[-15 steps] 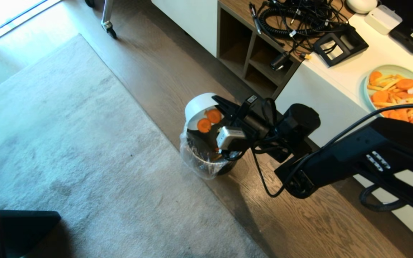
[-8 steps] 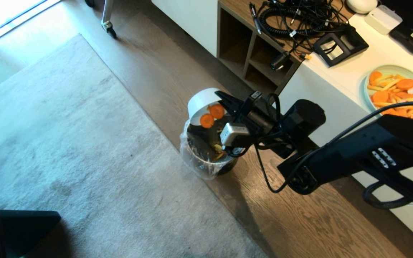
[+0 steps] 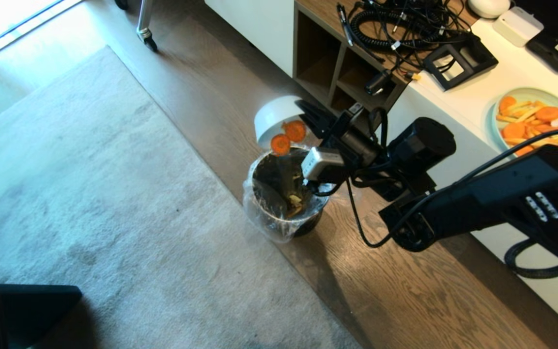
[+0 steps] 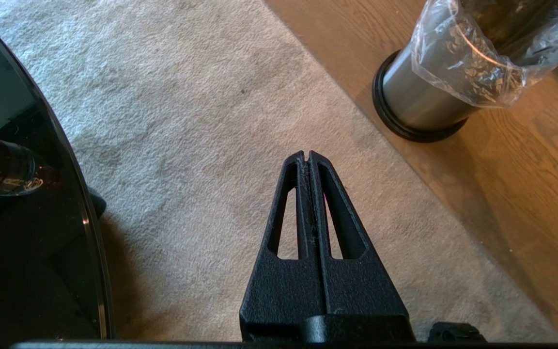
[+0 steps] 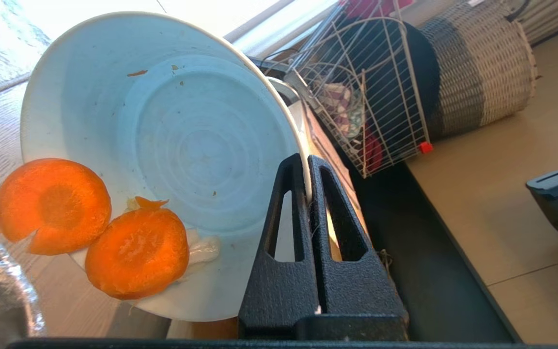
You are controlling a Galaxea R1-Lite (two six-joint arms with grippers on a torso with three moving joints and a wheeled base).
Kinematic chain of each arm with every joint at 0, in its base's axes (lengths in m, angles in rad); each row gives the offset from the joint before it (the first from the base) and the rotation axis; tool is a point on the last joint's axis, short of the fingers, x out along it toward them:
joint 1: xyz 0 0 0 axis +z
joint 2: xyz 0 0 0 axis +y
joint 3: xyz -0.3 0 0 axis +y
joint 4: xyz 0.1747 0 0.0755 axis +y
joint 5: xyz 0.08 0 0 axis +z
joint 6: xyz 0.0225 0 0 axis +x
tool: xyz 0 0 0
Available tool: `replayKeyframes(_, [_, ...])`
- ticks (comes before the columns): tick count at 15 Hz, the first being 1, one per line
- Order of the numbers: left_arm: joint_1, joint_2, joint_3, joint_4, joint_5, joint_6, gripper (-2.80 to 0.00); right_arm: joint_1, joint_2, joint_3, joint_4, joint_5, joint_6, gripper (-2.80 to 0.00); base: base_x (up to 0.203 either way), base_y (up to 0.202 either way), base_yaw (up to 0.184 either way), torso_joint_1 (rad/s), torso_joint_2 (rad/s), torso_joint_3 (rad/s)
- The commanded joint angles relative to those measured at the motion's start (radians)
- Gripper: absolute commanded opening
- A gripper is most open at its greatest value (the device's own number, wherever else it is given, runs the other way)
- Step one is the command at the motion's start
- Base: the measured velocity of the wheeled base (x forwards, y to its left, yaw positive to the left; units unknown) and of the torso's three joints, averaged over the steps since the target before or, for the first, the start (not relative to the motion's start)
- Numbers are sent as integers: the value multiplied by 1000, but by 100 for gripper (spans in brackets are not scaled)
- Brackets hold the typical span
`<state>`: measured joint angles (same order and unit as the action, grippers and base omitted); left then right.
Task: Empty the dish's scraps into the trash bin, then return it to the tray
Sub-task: Pour the leftover food from the bowl into the trash can
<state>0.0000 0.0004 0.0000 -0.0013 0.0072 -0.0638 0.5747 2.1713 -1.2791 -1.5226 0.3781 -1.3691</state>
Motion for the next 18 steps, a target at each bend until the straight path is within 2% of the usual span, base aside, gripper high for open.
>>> replayKeyframes(1, [0, 0, 0, 0, 0, -1, -280, 4, -18, 2, -46, 3, -9, -280, 0, 0, 0, 0, 0, 0])
replayKeyframes(3, [0, 0, 0, 0, 0, -1, -280, 4, -33, -9, -45, 3, -8, -280, 0, 0, 0, 0, 0, 0])
replayKeyframes(7, [0, 0, 0, 0, 0, -1, -280, 12, -66, 59, -46, 22, -21, -280, 0, 0, 0, 0, 0, 0])
replayKeyframes(18, [0, 0, 0, 0, 0, -1, -280, 24, -99, 65, -45, 21, -29, -280, 0, 0, 0, 0, 0, 0])
